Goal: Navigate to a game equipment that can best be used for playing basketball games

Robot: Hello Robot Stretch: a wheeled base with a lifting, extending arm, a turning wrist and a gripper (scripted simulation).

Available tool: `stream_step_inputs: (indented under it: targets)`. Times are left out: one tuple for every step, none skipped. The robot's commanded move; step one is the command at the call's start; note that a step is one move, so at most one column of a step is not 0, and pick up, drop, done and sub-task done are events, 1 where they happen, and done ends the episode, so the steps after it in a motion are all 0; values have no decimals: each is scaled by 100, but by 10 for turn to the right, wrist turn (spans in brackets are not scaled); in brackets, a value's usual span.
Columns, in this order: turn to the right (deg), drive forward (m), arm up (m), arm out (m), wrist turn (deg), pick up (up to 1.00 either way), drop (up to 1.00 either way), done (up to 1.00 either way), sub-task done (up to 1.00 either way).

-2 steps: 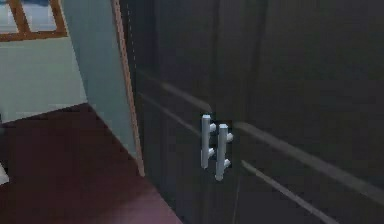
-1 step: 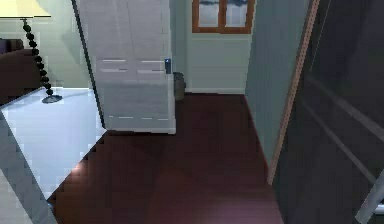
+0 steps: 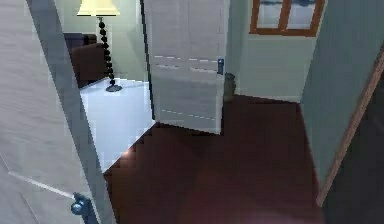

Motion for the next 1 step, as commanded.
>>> stream_step_inputs:
  targets:
    - [0, 80, 0, 0, 0, 0, 0, 0, 0]
